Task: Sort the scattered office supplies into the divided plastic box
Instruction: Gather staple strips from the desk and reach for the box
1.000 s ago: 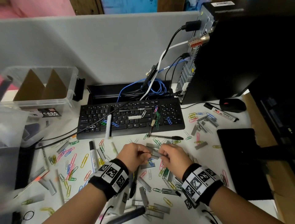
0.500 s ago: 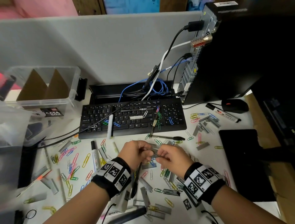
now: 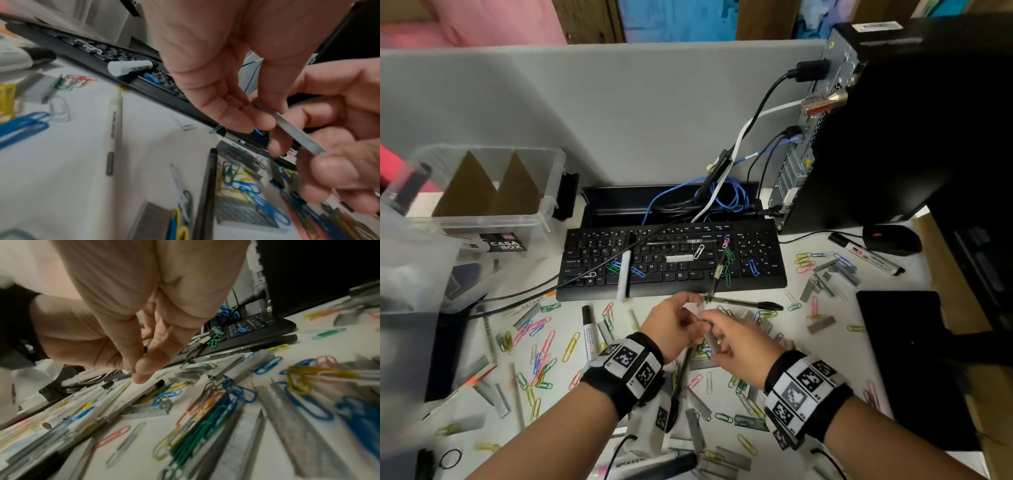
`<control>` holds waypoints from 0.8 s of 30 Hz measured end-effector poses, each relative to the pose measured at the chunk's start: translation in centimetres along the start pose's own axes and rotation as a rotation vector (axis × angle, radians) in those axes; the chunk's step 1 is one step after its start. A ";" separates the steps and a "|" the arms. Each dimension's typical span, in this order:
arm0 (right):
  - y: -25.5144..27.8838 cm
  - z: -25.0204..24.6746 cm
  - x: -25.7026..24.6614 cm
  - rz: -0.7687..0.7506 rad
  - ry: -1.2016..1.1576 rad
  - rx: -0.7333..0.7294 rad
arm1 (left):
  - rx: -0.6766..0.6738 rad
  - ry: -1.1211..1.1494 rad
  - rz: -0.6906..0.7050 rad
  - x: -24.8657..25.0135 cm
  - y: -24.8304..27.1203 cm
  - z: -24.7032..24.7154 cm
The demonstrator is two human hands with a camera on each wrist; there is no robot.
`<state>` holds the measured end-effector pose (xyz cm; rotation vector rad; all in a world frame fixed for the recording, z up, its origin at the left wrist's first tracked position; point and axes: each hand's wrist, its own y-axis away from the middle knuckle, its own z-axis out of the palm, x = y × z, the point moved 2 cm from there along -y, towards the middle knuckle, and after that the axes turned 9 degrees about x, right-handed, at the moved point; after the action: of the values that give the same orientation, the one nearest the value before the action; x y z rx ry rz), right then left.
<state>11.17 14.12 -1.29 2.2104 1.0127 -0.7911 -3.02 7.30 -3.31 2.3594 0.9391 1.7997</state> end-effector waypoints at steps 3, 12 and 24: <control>-0.3 0.0 -0.6 -0.044 0.081 -0.017 | -0.025 -0.068 0.006 -0.2 0.0 -0.3; -2.0 -0.4 -1.4 -0.123 0.434 0.093 | 0.041 -0.126 -0.060 -0.5 0.7 -2.0; -6.8 -2.3 -3.8 -0.056 0.088 0.319 | 0.961 -0.376 0.353 5.9 0.1 -17.0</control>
<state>4.38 17.68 1.15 2.5143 1.0548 -0.9421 -17.13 4.46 7.46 3.4185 1.6588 0.9434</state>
